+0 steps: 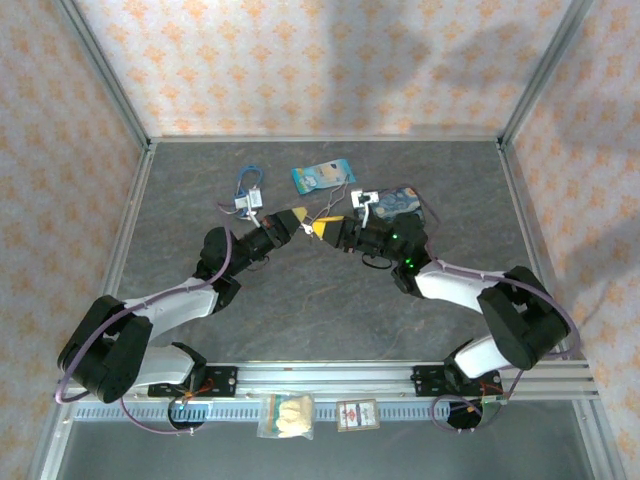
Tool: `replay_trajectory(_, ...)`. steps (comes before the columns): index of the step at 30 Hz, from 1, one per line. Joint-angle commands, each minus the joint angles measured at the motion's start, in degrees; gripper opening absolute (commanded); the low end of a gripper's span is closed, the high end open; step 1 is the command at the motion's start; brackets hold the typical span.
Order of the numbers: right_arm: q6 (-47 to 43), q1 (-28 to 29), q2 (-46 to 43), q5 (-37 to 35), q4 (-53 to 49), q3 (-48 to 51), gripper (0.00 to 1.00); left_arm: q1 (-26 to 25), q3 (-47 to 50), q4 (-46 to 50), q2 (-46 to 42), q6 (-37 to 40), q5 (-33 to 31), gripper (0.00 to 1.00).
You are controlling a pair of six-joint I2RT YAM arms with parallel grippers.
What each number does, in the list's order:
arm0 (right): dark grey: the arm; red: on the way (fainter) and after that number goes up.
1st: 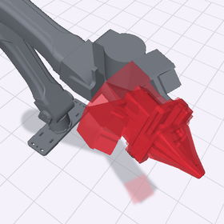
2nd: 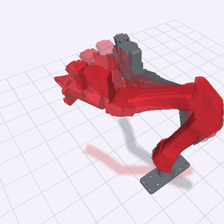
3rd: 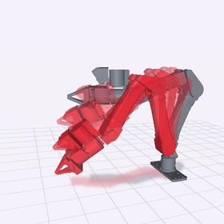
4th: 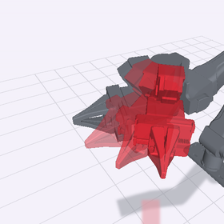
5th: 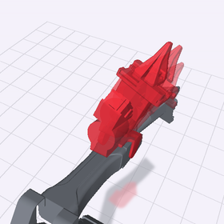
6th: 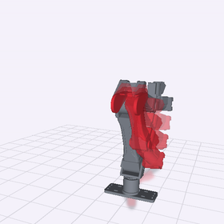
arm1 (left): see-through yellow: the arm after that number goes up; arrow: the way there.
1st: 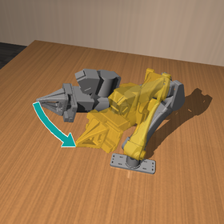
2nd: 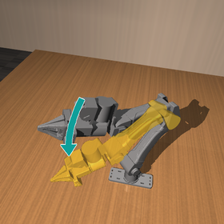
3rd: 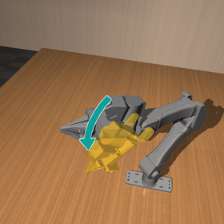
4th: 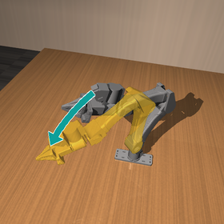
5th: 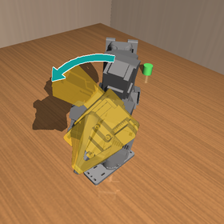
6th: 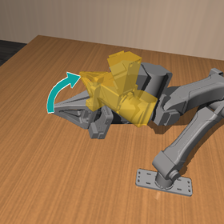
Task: Unlock the padlock with the key
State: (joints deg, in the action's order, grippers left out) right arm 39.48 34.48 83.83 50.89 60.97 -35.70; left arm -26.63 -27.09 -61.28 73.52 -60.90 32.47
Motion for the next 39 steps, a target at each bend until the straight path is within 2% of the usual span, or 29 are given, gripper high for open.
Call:
replay_trajectory(1,1.87,0.85,0.62,1.35,6.09,0.01,0.35,-0.49,0.37,-4.98,0.27,-1.17,-1.17,0.00)
replay_trajectory(10,1.04,1.82,1.15,2.01,4.41,-0.28,0.32,-0.89,0.30,-7.13,1.24,-2.27,-1.71,0.00)
replay_trajectory(23,1.54,1.91,2.73,1.80,5.42,-1.29,0.17,-2.27,0.72,-8.87,1.86,-3.30,-2.23,0.00)
replay_trajectory(35,1.34,1.91,1.52,0.80,5.74,-0.69,0.22,-3.30,1.96,-10.72,2.10,-4.49,-3.62,0.00)
replay_trajectory(39,1.25,1.97,1.41,0.70,5.59,-0.69,0.14,-3.41,1.87,-10.53,1.91,-4.48,-3.73,0.00)
